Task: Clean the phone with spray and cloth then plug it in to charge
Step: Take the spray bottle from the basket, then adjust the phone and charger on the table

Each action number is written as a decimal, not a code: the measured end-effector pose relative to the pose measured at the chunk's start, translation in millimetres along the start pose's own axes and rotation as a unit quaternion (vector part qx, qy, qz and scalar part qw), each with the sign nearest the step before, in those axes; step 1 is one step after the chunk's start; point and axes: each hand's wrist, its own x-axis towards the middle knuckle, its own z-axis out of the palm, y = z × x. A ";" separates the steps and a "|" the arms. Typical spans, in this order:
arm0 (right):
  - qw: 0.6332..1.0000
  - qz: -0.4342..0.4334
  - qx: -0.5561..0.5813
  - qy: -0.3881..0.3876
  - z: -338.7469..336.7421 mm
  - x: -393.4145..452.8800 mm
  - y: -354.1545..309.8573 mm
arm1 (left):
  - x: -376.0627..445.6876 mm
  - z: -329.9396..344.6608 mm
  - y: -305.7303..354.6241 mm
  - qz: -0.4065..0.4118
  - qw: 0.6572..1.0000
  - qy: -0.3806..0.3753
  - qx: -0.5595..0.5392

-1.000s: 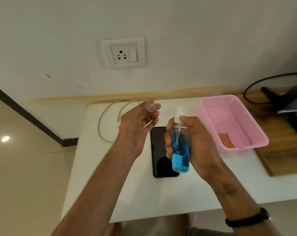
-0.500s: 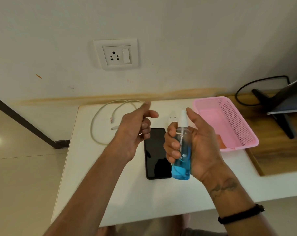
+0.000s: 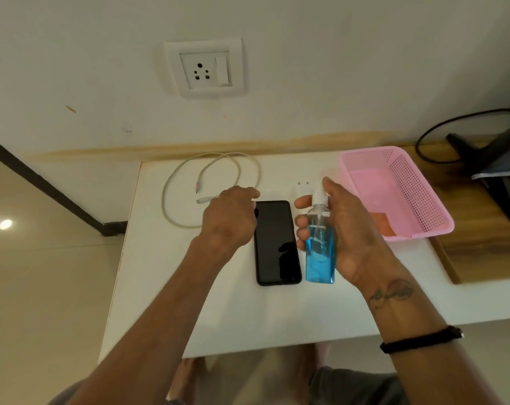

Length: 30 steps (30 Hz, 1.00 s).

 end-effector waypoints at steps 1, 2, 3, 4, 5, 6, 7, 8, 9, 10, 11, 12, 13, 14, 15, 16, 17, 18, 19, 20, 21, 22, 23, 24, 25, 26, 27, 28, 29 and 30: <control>1.000 0.004 -0.003 0.012 -0.1 0.3 -0.1 | 1.6 4.1 -1.2 0.010 0.999 -0.018 0.031; 1.000 0.011 -0.004 0.019 -0.6 0.7 -0.1 | 3.2 7.8 -1.4 0.021 0.998 -0.033 0.048; 1.000 0.019 -0.004 0.022 -1.1 1.1 0.0 | 4.6 10.7 -1.4 0.030 0.997 -0.044 0.060; 0.999 0.026 -0.007 0.024 -1.8 1.4 -0.1 | 6.2 12.5 -0.9 0.038 0.996 -0.053 0.069; 0.999 0.029 -0.019 0.027 -2.7 1.9 0.1 | 7.3 13.6 -0.4 0.041 0.995 -0.059 0.073; 0.998 0.028 -0.044 0.035 -3.9 2.7 0.7 | 7.9 13.9 -0.1 0.041 0.995 -0.063 0.073; 0.995 0.023 -0.078 0.048 -5.1 3.8 1.1 | 8.0 13.6 0.2 0.038 0.995 -0.064 0.072; 0.990 0.017 -0.120 0.067 -6.1 4.9 1.6 | 7.3 12.8 -0.1 0.034 0.995 -0.066 0.072; 0.983 0.014 -0.162 0.085 -6.9 6.3 2.0 | 6.9 11.8 -0.6 0.031 0.995 -0.068 0.069; 0.974 0.015 -0.203 0.096 -7.3 7.9 2.5 | 6.2 10.4 -0.9 0.030 0.995 -0.070 0.062; 0.966 0.022 -0.238 0.101 -7.3 9.4 3.1 | 5.4 8.9 -1.0 0.028 0.995 -0.073 0.055; 0.958 0.031 -0.267 0.103 -7.3 10.5 3.8 | 4.7 7.5 -1.0 0.026 0.995 -0.077 0.050; 0.950 0.039 -0.291 0.104 -7.4 11.4 4.6 | 4.5 6.1 -0.8 0.024 0.995 -0.081 0.049; 0.944 0.044 -0.309 0.106 -8.0 12.2 5.2 | 4.7 4.1 0.0 0.023 0.995 -0.085 0.054; 0.939 0.046 -0.323 0.108 -9.1 13.0 5.8 | 5.1 1.8 0.6 0.021 0.994 -0.086 0.065; 0.935 0.043 -0.335 0.110 -10.7 13.7 6.4 | 5.5 -0.6 0.9 0.013 0.993 -0.087 0.082; 0.931 0.039 -0.347 0.111 -12.5 14.4 6.7 | 5.8 -3.6 0.4 -0.004 0.990 -0.088 0.106; 0.927 0.034 -0.358 0.111 -14.3 15.1 7.0 | 5.3 -6.9 -1.4 -0.027 0.986 -0.094 0.134; 0.923 0.029 -0.368 0.110 -16.1 15.7 7.5 | 4.4 -9.7 -3.7 -0.050 0.980 -0.106 0.160; 0.920 0.024 -0.375 0.109 -17.9 16.4 8.0 | 2.9 -11.6 -6.3 -0.067 0.974 -0.122 0.179; 0.918 0.019 -0.380 0.109 -19.3 17.3 8.6 | 1.2 -12.8 -8.8 -0.078 0.969 -0.140 0.189; 0.916 0.014 -0.385 0.109 -20.2 18.1 9.0 | -0.1 -13.3 -11.0 -0.080 0.965 -0.161 0.192; 0.914 0.011 -0.390 0.110 -20.7 19.3 9.4 | -1.0 -14.0 -12.1 -0.075 0.962 -0.181 0.188; 0.912 0.010 -0.395 0.112 -21.2 20.0 9.9 | -1.6 -14.9 -12.3 -0.069 0.962 -0.199 0.176; 0.909 0.009 -0.400 0.116 -21.3 20.6 10.4 | -2.1 -15.5 -11.7 -0.067 0.962 -0.212 0.157; 0.906 0.009 -0.405 0.121 -21.7 20.7 10.9 | -2.6 -15.0 -10.0 -0.068 0.963 -0.224 0.135; 0.904 0.008 -0.409 0.126 -22.7 20.9 11.6 | -3.2 -13.4 -8.0 -0.068 0.963 -0.233 0.119; 0.902 0.007 -0.411 0.131 -23.8 21.4 12.5 | -3.8 -11.4 -6.0 -0.066 0.962 -0.241 0.111; 0.900 0.004 -0.414 0.135 -24.7 22.1 13.9 | -4.7 -8.2 -4.8 -0.062 0.961 -0.247 0.107; 0.898 0.001 -0.418 0.138 -25.8 22.8 14.6 | -5.2 -4.3 -3.8 -0.057 0.961 -0.250 0.103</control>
